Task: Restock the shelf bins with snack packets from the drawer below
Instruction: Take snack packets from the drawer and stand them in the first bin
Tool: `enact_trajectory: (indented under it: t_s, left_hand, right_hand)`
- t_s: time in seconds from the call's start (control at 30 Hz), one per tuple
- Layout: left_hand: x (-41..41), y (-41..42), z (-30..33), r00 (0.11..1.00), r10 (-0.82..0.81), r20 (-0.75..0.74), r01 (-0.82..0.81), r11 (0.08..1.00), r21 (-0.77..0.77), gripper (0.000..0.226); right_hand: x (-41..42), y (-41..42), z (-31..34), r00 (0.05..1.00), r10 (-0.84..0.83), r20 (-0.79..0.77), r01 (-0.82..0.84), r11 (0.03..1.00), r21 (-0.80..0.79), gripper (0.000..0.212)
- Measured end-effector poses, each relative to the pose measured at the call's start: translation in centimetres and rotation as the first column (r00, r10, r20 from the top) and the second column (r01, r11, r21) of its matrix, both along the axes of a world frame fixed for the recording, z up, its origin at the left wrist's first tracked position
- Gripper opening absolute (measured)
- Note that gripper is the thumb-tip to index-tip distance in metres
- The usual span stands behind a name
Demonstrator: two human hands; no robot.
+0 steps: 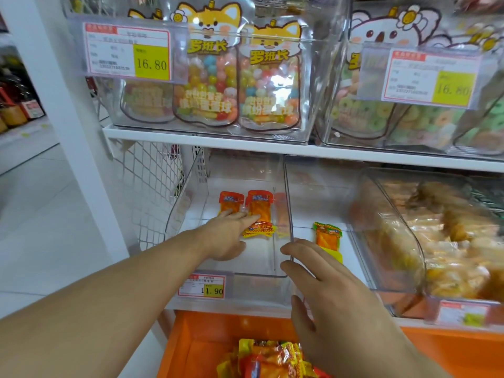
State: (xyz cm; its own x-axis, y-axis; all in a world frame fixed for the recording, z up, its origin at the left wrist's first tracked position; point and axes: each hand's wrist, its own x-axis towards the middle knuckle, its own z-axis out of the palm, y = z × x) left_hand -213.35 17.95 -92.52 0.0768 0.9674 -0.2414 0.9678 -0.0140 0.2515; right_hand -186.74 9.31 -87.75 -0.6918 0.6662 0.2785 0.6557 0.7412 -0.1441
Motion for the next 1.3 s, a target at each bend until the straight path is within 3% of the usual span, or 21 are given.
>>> enact_trajectory:
  t_s: [0.23, 0.37, 0.53, 0.67, 0.8, 0.97, 1.1, 1.3]
  left_hand:
    - [0.2, -1.0, 1.1, 0.991, 0.051, 0.127, -0.064, 0.993, 0.101, 0.08]
    - [0.8, -2.8, 2.8, 0.972, 0.078, 0.223, -0.128, 0.967, 0.221, 0.064]
    - [4.4, -8.7, 6.1, 0.925, 0.048, 0.377, -0.218, 0.88, 0.422, 0.043]
    - [7.9, -15.5, 6.7, 0.878, -0.046, 0.476, -0.243, 0.814, 0.528, 0.036]
    - [10.9, -21.2, 2.6, 0.844, 0.021, 0.536, -0.28, 0.869, 0.408, 0.023]
    - [13.0, -24.1, -7.4, 0.885, 0.183, 0.427, -0.252, 0.961, 0.109, 0.022]
    - [13.2, -23.9, -13.2, 0.895, 0.275, 0.351, -0.264, 0.961, -0.078, 0.045]
    - [12.9, -19.3, -18.9, 0.9, 0.312, 0.303, -0.294, 0.95, -0.105, 0.07]
  right_hand:
    - [0.5, -0.1, 0.4, 0.998, 0.01, 0.055, -0.009, 1.0, -0.011, 0.053]
    - [1.6, -0.7, 1.5, 0.999, 0.053, 0.008, -0.053, 0.998, -0.021, 0.059]
    - [3.3, -3.6, 2.2, 0.999, 0.016, -0.035, -0.017, 1.0, -0.02, 0.055]
    - [4.8, -6.2, 0.0, 0.996, -0.024, -0.09, 0.01, 0.987, -0.161, 0.057]
    - [6.8, -8.4, -4.7, 0.991, -0.126, 0.047, 0.135, 0.914, -0.383, 0.061]
    - [8.4, -9.1, -11.0, 0.96, -0.166, 0.224, 0.267, 0.783, -0.561, 0.062]
    - [8.0, -8.2, -15.5, 0.95, -0.144, 0.276, 0.289, 0.735, -0.613, 0.066]
    - [5.7, -5.5, -22.2, 0.961, -0.186, 0.207, 0.277, 0.699, -0.659, 0.086]
